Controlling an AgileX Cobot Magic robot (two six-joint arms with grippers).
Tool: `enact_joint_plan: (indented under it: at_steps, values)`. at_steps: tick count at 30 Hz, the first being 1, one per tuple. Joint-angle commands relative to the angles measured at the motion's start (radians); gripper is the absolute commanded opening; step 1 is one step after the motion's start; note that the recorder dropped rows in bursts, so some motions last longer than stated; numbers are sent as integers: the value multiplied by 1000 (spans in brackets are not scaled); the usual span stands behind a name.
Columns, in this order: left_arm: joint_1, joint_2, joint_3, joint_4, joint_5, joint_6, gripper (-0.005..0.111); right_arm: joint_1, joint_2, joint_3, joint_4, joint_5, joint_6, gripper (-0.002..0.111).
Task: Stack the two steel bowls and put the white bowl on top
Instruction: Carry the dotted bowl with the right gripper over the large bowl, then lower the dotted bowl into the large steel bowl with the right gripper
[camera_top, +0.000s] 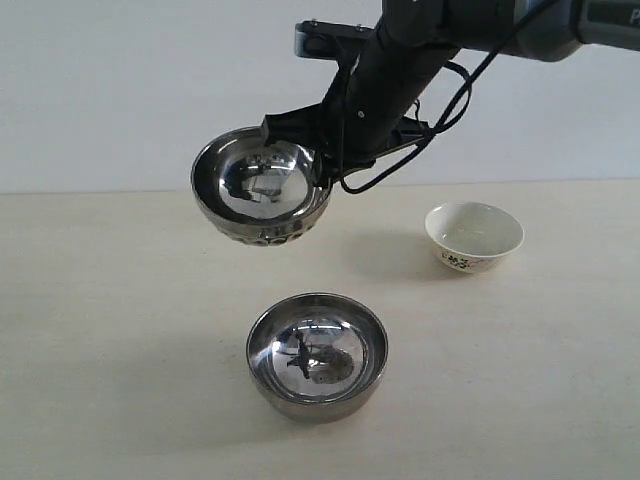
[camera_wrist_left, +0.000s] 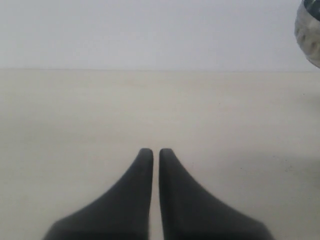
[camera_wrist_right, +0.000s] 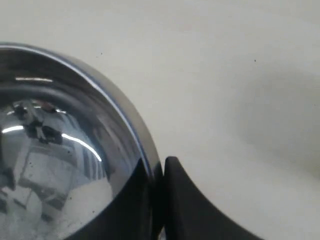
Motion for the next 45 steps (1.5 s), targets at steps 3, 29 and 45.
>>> enact_joint_plan:
  at_steps: [3,29,45]
  values:
    - [3,-3,3,4,1,-5,4,-11,-136,187,0,-115,-19,0]
    - [3,-3,3,4,1,-3,4,-16,-229,429,45,-29,-120,0]
    - [3,-3,3,4,1,-3,4,-40,-229,534,107,-126,-178,0]
